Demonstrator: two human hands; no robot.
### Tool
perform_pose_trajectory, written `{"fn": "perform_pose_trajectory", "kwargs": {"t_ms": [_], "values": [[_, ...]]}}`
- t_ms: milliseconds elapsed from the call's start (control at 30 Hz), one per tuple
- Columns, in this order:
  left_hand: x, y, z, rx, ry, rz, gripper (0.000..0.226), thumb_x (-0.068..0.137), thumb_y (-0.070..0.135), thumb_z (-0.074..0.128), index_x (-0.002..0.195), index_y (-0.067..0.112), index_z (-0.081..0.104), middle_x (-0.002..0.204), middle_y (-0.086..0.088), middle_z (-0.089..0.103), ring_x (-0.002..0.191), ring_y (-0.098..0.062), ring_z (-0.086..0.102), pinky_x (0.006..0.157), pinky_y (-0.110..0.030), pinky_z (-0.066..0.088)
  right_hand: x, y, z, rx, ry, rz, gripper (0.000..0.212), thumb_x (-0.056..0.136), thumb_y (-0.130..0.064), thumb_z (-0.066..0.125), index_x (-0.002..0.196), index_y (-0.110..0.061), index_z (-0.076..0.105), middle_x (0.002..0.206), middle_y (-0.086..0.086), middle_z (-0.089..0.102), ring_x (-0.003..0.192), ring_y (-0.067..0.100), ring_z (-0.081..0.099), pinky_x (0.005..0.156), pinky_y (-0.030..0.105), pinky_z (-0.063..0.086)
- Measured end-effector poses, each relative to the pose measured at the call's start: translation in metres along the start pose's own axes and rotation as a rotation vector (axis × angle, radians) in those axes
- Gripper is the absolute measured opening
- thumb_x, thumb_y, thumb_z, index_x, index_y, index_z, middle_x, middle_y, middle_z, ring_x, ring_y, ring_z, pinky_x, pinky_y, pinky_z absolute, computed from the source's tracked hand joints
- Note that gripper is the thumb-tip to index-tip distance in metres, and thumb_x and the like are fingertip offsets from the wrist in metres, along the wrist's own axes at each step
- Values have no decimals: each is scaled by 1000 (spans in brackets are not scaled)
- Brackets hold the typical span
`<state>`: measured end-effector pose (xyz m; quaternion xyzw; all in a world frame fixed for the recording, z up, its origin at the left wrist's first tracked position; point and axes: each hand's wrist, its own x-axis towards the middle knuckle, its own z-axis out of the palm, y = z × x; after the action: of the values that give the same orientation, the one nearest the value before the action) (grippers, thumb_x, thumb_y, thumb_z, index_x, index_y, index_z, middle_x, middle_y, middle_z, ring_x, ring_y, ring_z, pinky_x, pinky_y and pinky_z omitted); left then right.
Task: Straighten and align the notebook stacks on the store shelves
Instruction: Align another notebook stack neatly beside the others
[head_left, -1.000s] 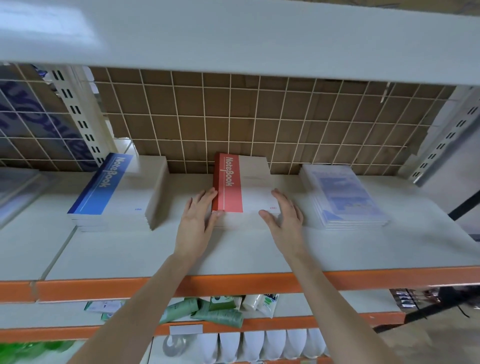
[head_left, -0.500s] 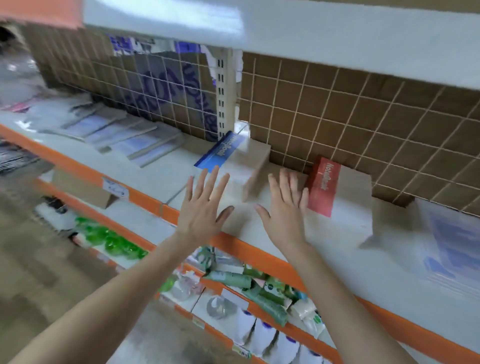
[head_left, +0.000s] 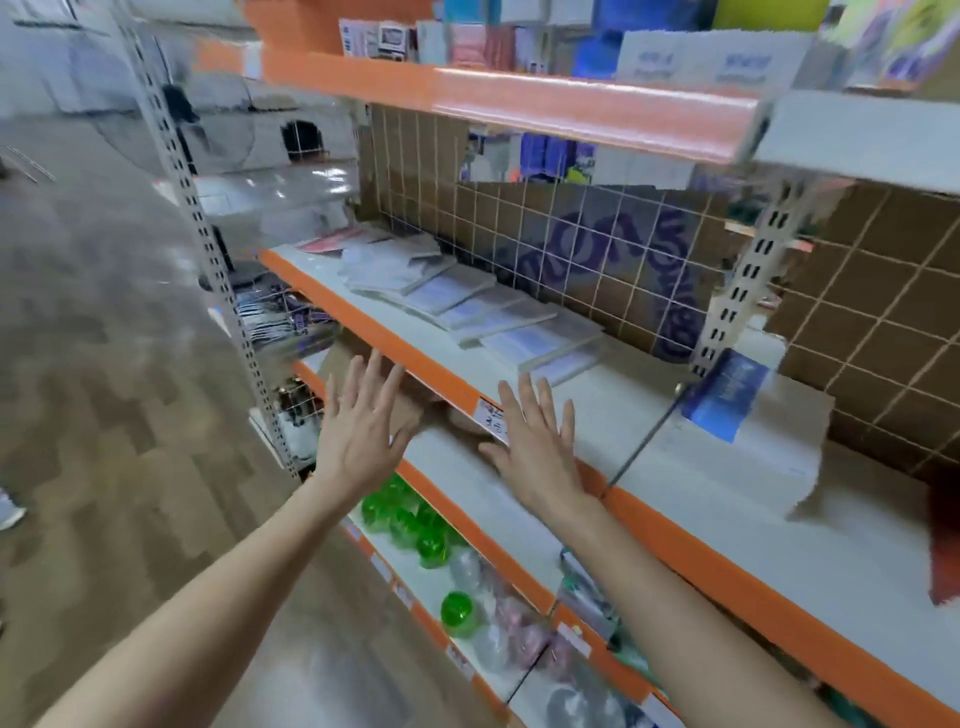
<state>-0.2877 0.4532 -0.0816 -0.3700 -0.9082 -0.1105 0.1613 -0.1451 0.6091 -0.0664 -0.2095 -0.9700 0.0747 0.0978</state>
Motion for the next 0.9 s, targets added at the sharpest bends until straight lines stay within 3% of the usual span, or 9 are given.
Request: {"fn": "perform_pose_trajectory", "kwargs": {"t_ms": [333,600,900], "values": [[72,-172,5,54,-13,-64,71,93,53,39,151,22,12,158,-5,-2,146,-27,-2,114,-45,-6,148,-132,45,-6,-36,-32,72,98,-42,42,152,-18,1,159,7,-12,146,24,-15,114,48,-10],[164,-250,49,49,-56,-121,68,96,53,31,151,24,5,158,-4,-9,145,-24,-10,115,-45,-7,301,-172,84,21,-65,-59,69,98,-42,42,152,-17,6,159,10,-9,146,25,-11,114,48,-9],[287,-333,90,37,-125,-207,69,96,53,28,151,22,1,158,-4,-12,145,-23,-10,116,-43,-5,476,-207,119,25,-101,-66,72,98,-29,46,152,-14,0,159,10,-11,146,26,-11,115,50,-2]]}}
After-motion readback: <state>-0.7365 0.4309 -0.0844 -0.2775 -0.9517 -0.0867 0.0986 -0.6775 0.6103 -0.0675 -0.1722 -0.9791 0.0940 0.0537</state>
